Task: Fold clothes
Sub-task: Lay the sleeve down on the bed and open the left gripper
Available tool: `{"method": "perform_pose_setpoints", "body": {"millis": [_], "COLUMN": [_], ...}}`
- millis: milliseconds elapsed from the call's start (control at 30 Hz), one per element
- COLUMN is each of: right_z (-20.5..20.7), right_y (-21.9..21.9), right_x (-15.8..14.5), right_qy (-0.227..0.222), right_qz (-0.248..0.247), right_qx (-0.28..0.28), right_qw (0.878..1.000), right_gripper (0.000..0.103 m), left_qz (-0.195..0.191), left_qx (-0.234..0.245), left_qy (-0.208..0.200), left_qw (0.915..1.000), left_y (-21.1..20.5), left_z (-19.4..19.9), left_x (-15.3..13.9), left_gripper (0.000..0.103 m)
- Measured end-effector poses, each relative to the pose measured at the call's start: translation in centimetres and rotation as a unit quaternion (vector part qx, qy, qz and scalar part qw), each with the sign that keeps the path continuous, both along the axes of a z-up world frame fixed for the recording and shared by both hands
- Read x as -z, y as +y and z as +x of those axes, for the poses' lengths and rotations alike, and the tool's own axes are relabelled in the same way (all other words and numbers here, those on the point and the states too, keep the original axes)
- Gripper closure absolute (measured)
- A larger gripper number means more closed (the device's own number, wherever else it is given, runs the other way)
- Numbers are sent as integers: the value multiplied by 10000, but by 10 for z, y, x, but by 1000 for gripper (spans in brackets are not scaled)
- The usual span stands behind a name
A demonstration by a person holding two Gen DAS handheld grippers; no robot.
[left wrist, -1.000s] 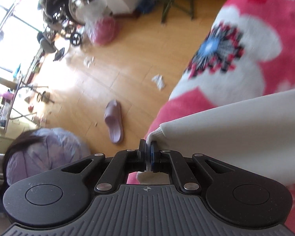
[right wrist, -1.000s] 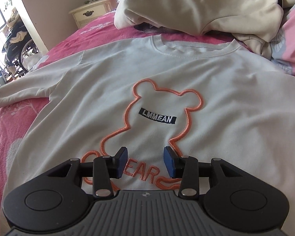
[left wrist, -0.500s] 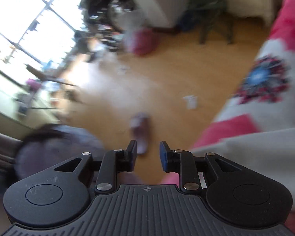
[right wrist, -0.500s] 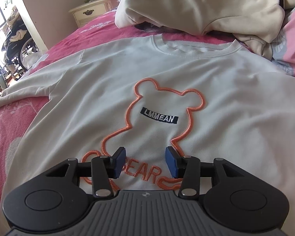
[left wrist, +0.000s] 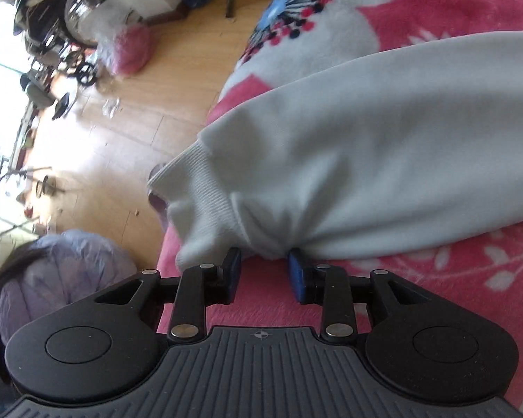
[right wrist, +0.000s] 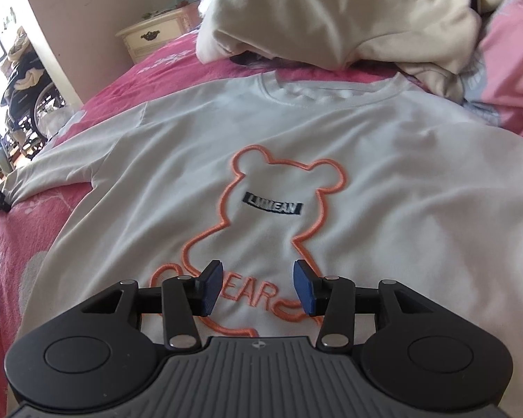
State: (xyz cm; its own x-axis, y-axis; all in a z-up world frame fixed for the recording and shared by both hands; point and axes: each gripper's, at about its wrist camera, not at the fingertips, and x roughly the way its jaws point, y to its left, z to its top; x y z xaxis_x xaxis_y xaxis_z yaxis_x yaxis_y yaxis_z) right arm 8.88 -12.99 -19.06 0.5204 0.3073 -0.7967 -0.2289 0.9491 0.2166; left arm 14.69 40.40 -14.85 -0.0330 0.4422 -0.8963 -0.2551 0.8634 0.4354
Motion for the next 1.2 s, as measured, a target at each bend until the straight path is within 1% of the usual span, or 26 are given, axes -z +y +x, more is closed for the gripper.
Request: {"method": "perform_pose_setpoints", "body": {"millis": [67, 100, 133, 200, 300, 367, 400, 467, 533, 567, 600, 633, 700, 733, 800, 833, 933, 1000, 1033, 1133, 1200], "right_z": [-2, -3, -5, -11, -22, -31, -36, -44, -51, -53, -55, -56, -58, -59, -61, -63, -65, -66, -65, -64, -63], "right_y": [-4, -6, -8, -12, -18, -22, -24, -28, -32, -34, -35, -36, -37, -37, -38, -39, -39, -39, -39, -39, -38], "right_x": [-2, -4, -5, -10, -18, -24, -27, -32, -36, -37, -38, -37, -36, -35, -35, -35, -37, -36, -36, -34, -33], "right_qy": [-16, -25, -27, -37, -71, -69, -77, -92, -93, -82, -71, -49, 7, 28, 55, 55, 54, 67, 81, 125, 147], "right_qz": [-3, -10, -13, -11, -64, -106, -126, -151, -133, -86, -39, 3, 84, 131, 238, 279, 328, 325, 326, 325, 320], "right_qx": [4, 4, 5, -23, -110, -182, -216, -215, -184, -151, -118, -91, -42, -15, 35, 47, 54, 55, 62, 90, 96], "right_qw": [10000, 10000, 10000, 10000, 9999, 9998, 9997, 9996, 9997, 9998, 9999, 9999, 10000, 9999, 9997, 9996, 9994, 9994, 9994, 9994, 9993], "right_gripper": [56, 56, 56, 56, 56, 56, 56, 56, 56, 56, 56, 56, 56, 56, 56, 56, 56, 56, 56, 56, 56], "left_qz": [233, 314, 360, 346, 251, -25, -248, -869, -1573, -1955, -2365, -2731, -3360, -3535, -3600, -3540, -3441, -3376, -3362, -3454, -3584], "left_qx": [71, 69, 5, -95, -117, 36, 140, 453, 733, 802, 788, 674, 287, 40, -388, -499, -542, -477, -465, -488, -564], "left_qy": [201, 170, 44, -377, -1023, -1453, -1635, -1819, -1782, -1729, -1690, -1668, -1657, -1669, -1754, -1849, -2077, -2203, -2283, -2561, -2711], "left_qw": [9995, 9993, 9993, 9986, 9944, 9894, 9861, 9784, 9686, 9620, 9536, 9450, 9267, 9204, 9155, 9154, 9141, 9139, 9125, 9015, 8916], "left_y": [0, 1, 2, 0, -13, -33, -46, -76, -116, -134, -148, -158, -173, -177, -180, -182, -179, -182, -183, -179, -174], "left_z": [-2, -3, -3, -2, 3, 8, 10, 13, 11, 10, 9, 7, 8, 8, 9, 8, 8, 6, 4, 5, 3], "left_x": [-3, -8, -16, -39, -75, -97, -105, -111, -102, -93, -80, -66, -39, -26, -6, 0, 16, 18, 19, 26, 28], "left_gripper": [71, 71, 72, 72, 72, 71, 71, 71, 71, 71, 71, 71, 71, 71, 71, 71, 71, 71, 71, 73, 73]}}
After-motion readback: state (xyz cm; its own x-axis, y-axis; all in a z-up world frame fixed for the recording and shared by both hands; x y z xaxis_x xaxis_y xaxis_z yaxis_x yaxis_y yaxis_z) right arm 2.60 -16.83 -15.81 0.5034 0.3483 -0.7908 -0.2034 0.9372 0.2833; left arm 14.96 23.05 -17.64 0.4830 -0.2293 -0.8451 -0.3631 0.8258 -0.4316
